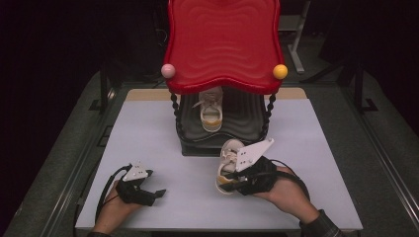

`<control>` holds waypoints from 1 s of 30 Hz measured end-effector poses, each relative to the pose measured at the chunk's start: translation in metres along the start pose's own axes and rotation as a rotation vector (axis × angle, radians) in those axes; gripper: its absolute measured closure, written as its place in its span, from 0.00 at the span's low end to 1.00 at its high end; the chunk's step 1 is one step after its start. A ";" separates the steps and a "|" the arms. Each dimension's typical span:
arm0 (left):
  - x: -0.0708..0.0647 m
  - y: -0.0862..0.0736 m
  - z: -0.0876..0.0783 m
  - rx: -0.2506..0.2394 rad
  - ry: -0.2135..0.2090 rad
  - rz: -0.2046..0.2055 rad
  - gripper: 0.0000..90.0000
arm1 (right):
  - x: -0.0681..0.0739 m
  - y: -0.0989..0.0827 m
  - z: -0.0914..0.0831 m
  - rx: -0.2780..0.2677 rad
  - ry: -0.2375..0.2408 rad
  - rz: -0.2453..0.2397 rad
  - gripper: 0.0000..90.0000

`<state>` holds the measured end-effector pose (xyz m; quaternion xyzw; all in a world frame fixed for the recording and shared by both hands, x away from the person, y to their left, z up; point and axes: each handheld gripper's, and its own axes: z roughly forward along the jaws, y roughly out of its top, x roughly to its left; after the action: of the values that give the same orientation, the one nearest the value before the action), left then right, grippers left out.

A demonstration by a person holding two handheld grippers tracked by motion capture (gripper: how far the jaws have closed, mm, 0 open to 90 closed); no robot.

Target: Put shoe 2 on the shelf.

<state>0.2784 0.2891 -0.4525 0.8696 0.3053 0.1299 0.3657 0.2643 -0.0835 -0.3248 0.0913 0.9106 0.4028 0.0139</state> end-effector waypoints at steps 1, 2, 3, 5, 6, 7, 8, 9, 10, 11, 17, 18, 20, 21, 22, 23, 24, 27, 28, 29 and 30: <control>0.000 0.000 0.000 0.000 0.000 0.000 0.15 | -0.001 0.003 -0.003 -0.002 -0.001 -0.005 0.83; 0.000 0.000 0.000 0.000 0.000 0.000 0.14 | -0.002 0.005 -0.004 -0.003 -0.003 -0.009 0.83; 0.000 0.000 0.000 -0.002 0.000 -0.002 0.14 | -0.003 0.008 -0.006 -0.009 -0.004 -0.017 0.83; 0.000 0.000 0.000 -0.002 0.001 -0.002 0.15 | -0.005 0.013 -0.009 -0.011 -0.013 -0.028 0.83; 0.000 0.000 0.000 -0.002 0.001 -0.002 0.15 | -0.007 0.015 -0.011 -0.010 -0.018 -0.034 0.83; 0.000 0.000 0.000 -0.002 0.001 -0.002 0.14 | -0.008 0.017 -0.012 -0.010 -0.021 -0.034 0.83; 0.000 0.000 0.000 -0.002 0.000 -0.002 0.15 | -0.011 0.018 -0.013 -0.009 -0.025 -0.044 0.83; 0.000 0.000 0.000 -0.002 0.000 -0.003 0.14 | -0.013 0.020 -0.015 -0.007 -0.029 -0.042 0.83; 0.000 0.000 0.000 -0.002 0.000 -0.003 0.14 | -0.016 0.022 -0.015 -0.006 -0.033 -0.043 0.83; 0.000 0.000 0.000 -0.002 0.000 -0.003 0.14 | -0.018 0.023 -0.016 -0.002 -0.036 -0.043 0.83; 0.000 0.000 0.000 0.000 0.000 0.000 0.14 | -0.037 0.029 -0.021 0.005 -0.066 -0.048 0.83; 0.000 0.000 0.000 0.000 0.000 -0.002 0.14 | -0.041 0.030 -0.022 0.007 -0.070 -0.052 0.83; 0.000 0.000 0.000 -0.001 0.000 -0.002 0.14 | -0.047 0.032 -0.023 0.009 -0.075 -0.050 0.83; 0.000 0.000 0.000 -0.001 0.000 -0.002 0.14 | -0.051 0.033 -0.024 0.013 -0.075 -0.053 0.83; 0.000 0.000 0.000 0.000 0.000 -0.001 0.14 | -0.054 0.034 -0.024 0.014 -0.074 -0.054 0.82; 0.000 0.000 0.000 -0.001 0.000 -0.002 0.14 | -0.056 0.035 -0.024 0.015 -0.076 -0.052 0.82; 0.000 0.000 0.000 -0.001 0.000 -0.002 0.14 | -0.059 0.036 -0.025 0.017 -0.076 -0.052 0.82; 0.000 0.000 0.000 -0.001 0.000 -0.001 0.14 | -0.068 0.038 -0.026 0.022 -0.077 -0.050 0.82; 0.000 0.000 0.000 -0.001 0.000 -0.002 0.14 | -0.071 0.039 -0.025 0.028 -0.080 -0.052 0.82; 0.000 0.000 0.000 -0.001 0.000 -0.001 0.15 | -0.073 0.040 -0.025 0.031 -0.083 -0.054 0.82; 0.000 0.000 0.000 -0.001 0.000 -0.001 0.14 | -0.076 0.040 -0.025 0.030 -0.083 -0.058 0.82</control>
<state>0.2786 0.2891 -0.4524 0.8692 0.3059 0.1298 0.3662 0.3432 -0.0887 -0.2818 0.0817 0.9175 0.3843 0.0617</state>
